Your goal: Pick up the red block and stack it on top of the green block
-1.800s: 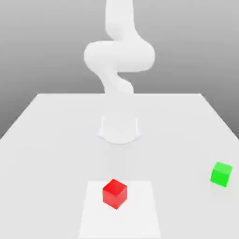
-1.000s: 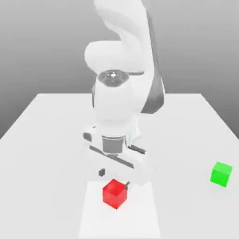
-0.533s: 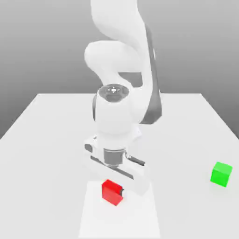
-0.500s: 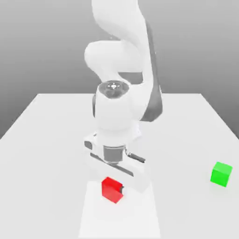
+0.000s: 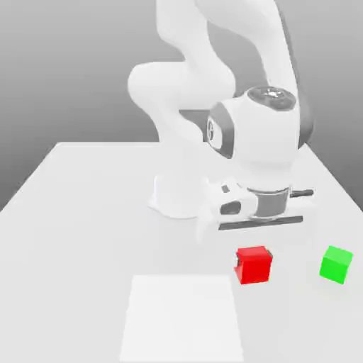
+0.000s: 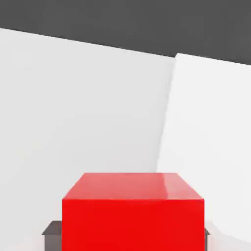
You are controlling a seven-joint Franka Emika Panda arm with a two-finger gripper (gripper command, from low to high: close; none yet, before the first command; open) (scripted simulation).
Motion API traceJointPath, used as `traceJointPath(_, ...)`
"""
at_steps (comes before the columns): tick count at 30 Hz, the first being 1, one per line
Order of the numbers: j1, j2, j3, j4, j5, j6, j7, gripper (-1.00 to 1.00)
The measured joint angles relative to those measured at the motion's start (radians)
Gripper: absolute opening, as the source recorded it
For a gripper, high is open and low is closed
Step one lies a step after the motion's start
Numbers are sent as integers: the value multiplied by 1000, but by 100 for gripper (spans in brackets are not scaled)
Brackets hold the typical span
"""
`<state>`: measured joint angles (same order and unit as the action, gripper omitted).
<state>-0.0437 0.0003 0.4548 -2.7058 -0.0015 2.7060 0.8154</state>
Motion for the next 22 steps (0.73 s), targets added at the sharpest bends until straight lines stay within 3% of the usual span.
traceJointPath(11, 168, 5, 195, 62, -5, -58, -433, -100)
traceJointPath(14, 226, 75, 207, 82, -108, -22, -418, -100)
traceJointPath(19, 292, 204, 108, 95, -305, 65, -284, -100)
traceJointPath(20, 314, 227, 80, 97, -338, 82, -261, 100)
traceJointPath(22, 314, 227, 80, 97, -338, 82, -261, 100)
